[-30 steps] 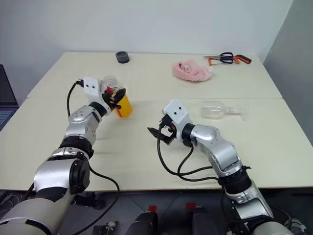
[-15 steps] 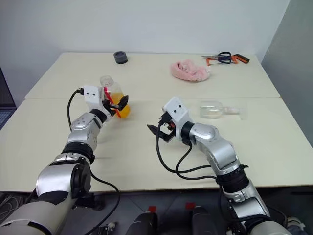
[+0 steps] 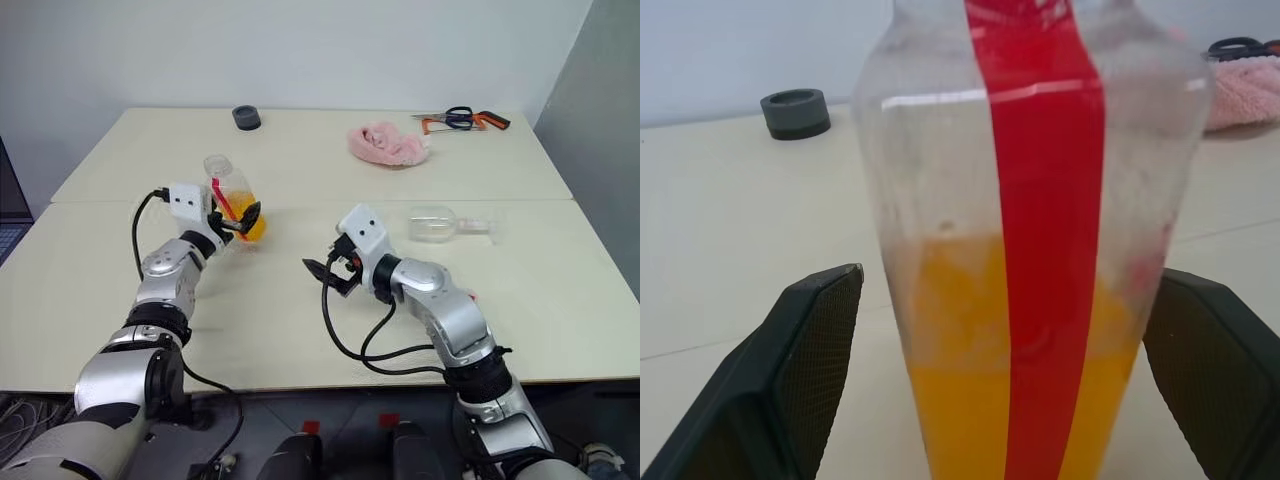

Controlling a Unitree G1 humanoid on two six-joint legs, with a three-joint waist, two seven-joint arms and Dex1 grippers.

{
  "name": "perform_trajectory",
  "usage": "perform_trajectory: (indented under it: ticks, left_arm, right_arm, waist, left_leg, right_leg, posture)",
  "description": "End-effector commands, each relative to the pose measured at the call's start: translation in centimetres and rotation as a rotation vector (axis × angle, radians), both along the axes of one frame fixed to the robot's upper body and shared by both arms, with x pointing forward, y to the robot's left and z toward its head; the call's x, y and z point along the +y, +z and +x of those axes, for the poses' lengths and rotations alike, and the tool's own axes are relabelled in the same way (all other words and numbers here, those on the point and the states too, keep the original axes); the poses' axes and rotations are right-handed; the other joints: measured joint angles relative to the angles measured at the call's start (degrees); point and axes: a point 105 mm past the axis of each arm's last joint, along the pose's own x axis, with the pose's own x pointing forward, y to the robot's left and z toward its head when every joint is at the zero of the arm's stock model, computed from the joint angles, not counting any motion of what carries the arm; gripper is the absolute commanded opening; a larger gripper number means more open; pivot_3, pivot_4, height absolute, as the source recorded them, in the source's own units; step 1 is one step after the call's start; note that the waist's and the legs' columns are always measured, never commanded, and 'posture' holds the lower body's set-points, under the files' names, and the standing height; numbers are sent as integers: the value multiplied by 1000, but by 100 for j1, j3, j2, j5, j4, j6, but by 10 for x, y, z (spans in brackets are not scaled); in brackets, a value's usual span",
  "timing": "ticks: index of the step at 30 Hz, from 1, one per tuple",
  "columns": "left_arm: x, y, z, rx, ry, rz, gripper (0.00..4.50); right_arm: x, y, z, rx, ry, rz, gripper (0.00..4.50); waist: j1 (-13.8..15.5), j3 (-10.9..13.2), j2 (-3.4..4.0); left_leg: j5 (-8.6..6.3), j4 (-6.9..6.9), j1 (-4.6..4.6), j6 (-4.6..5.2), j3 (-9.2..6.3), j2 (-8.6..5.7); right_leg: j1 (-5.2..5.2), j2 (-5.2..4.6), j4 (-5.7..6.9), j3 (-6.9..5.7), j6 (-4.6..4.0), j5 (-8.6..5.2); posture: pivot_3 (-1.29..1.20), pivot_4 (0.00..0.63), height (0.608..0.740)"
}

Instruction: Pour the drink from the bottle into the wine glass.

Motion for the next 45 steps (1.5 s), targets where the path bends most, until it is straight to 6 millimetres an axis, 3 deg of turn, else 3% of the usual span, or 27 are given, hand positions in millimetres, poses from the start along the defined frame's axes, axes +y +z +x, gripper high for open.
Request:
perform_trajectory:
  ticks: [1,16,23,25,32,35,39,45]
  left_arm:
    - [0,17,-3,-79,-7,33,4467]
    - [8,-5,-39,-53,2,43,4467]
    - [6,-12,-70,16,-126,149,4467]
    - [-2,-10,-77,29,-200,164,4467]
    - [-77,-2,-108,74,-634,196,4467]
    - [-101,4,-115,88,-792,210,4467]
    - [-117,10,-118,116,-930,218,4467]
    - [-124,5,-112,145,-1002,271,4467]
  right_arm:
    - [-5,14,-6,-44,-1,31,4500]
    - [-32,-4,-23,-10,-71,-1,4500]
    - [-74,-16,-31,-40,-187,-95,4500]
    - [-91,-17,-34,-51,-231,-130,4500]
    - [-137,1,-29,-229,-388,-280,4500]
    - [-152,2,-17,-383,-417,-535,4500]
    - [-173,-9,5,-491,-448,-790,4500]
    - [-202,-25,40,-536,-481,-996,4500]
  waist:
    - [0,0,0]
    - [12,-1,0]
    - [28,-1,-1]
    - [40,-1,-1]
    - [74,-1,-1]
    - [64,-1,0]
    - [45,-1,0]
    - [33,0,0]
  left_leg:
    - [0,0,0,0,0,0]
    - [-1,-1,1,1,1,3]
    - [-1,-3,0,1,3,4]
    - [-1,-2,0,2,3,4]
    - [-1,-2,2,2,7,5]
    - [-1,-3,3,2,10,7]
    - [-1,-2,7,2,15,8]
    - [-1,-3,7,2,24,6]
  right_leg:
    - [0,0,0,0,0,0]
    - [0,0,-1,5,0,0]
    - [2,0,-4,6,-1,0]
    - [3,0,-5,5,0,-1]
    - [13,0,-12,6,0,-1]
    - [12,2,-13,6,0,-1]
    - [14,4,-14,8,1,-1]
    - [14,2,-18,14,-1,-1]
  posture:
    - [0,150,740]
    - [0,150,740]
    - [0,150,740]
    - [0,150,740]
    - [0,150,740]
    - [0,150,740]
    - [0,150,740]
    - [0,150,740]
